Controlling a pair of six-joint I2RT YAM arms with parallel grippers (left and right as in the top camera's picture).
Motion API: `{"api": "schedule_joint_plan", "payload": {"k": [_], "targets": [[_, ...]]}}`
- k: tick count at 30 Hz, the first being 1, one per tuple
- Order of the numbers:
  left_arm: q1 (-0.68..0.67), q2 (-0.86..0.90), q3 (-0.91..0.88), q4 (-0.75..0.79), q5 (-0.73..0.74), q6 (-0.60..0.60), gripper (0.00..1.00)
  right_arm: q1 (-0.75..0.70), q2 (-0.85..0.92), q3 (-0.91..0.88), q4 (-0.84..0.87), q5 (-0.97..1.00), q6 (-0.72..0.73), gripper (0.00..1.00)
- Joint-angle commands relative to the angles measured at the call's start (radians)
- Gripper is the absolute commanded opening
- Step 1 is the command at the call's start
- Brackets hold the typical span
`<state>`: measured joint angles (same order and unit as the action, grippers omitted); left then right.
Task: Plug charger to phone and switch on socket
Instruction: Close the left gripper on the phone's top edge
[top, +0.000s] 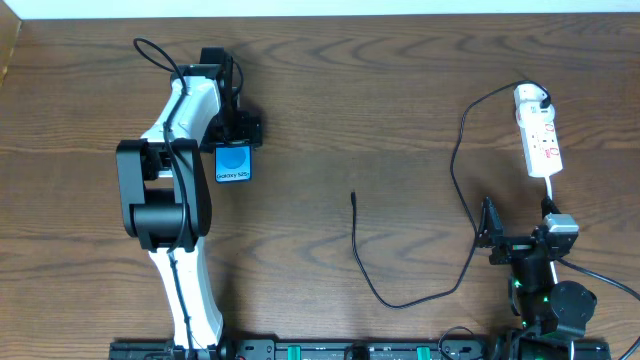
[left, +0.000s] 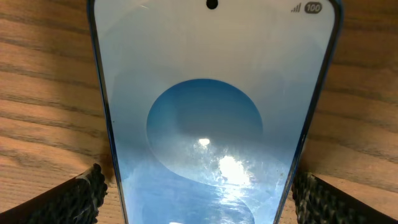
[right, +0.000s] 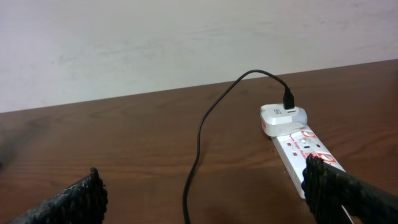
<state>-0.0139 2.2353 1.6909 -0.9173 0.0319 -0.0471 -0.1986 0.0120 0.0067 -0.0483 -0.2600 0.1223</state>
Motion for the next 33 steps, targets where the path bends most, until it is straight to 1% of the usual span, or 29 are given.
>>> {"api": "schedule_joint_plan", "payload": {"k": [1, 3, 12, 33], "targets": [[0.004, 0.017, -0.021, -0.014, 0.027, 0.038, 0.98, 0.004, -0.006, -0.001, -0.005, 0.004, 0.004, 0.99], [0.004, 0.017, -0.021, -0.008, 0.071, 0.054, 0.98, 0.004, -0.006, -0.001, -0.005, 0.004, 0.004, 0.99], [0.003, 0.017, -0.021, 0.028, 0.07, 0.051, 0.98, 0.004, -0.006, -0.001, -0.005, 0.004, 0.004, 0.99], [0.003, 0.017, -0.021, 0.037, 0.07, 0.051, 0.99, 0.004, -0.006, -0.001, -0.005, 0.004, 0.004, 0.99]]}}
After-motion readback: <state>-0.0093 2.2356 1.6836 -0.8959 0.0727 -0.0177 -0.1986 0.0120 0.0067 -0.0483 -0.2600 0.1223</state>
